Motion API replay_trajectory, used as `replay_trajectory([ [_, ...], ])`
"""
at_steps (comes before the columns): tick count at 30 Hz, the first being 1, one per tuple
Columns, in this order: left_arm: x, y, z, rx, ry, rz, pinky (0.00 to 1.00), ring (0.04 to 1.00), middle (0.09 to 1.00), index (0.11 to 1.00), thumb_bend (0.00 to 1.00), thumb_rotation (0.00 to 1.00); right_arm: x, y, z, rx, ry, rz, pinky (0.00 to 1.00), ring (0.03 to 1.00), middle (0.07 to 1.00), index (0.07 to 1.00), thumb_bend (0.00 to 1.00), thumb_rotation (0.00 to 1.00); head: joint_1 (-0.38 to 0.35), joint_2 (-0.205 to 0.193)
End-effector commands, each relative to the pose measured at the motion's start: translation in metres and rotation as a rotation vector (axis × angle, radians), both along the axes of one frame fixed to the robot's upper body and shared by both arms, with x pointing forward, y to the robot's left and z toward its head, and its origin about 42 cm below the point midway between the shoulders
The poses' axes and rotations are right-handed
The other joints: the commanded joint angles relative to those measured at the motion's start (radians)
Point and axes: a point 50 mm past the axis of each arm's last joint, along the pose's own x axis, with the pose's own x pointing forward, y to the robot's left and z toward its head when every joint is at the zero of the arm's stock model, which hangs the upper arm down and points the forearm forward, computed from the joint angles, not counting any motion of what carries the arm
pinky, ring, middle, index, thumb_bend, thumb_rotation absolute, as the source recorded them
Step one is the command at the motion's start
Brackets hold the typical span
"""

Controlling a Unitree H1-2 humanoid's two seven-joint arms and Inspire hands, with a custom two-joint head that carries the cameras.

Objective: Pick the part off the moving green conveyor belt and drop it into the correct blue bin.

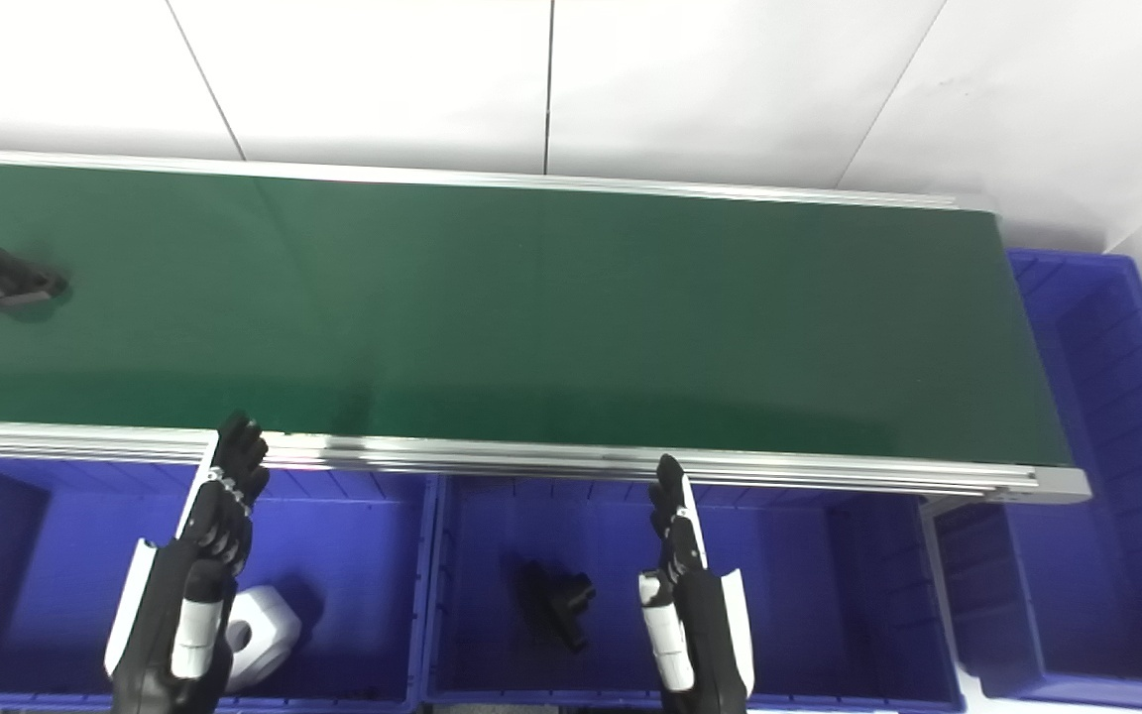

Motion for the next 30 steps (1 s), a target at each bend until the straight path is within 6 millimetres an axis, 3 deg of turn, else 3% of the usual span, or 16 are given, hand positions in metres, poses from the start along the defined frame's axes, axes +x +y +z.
replay_trajectory([
  [1, 0.001, 0.001, 0.006, 0.010, -0.056, -0.006, 1.00, 1.000, 1.000, 1.000, 0.88, 0.97, 0.002, 0.001, 0.008, 0.007, -0.055, -0.002, 1.00, 0.990, 1.000, 1.000, 0.84, 0.98, 0.000, 0.000],
  [17, 0.003, -0.002, 0.002, 0.016, -0.061, -0.014, 1.00, 1.000, 1.000, 1.000, 0.88, 0.96, 0.002, 0.000, 0.006, 0.020, -0.053, 0.001, 1.00, 0.995, 1.000, 1.000, 0.82, 0.97, 0.003, -0.013],
  [30, 0.003, -0.011, -0.004, 0.032, -0.058, -0.014, 1.00, 1.000, 1.000, 1.000, 0.87, 0.95, 0.001, -0.009, -0.001, 0.018, -0.037, -0.005, 1.00, 0.994, 1.000, 1.000, 0.84, 0.97, 0.052, -0.044],
])
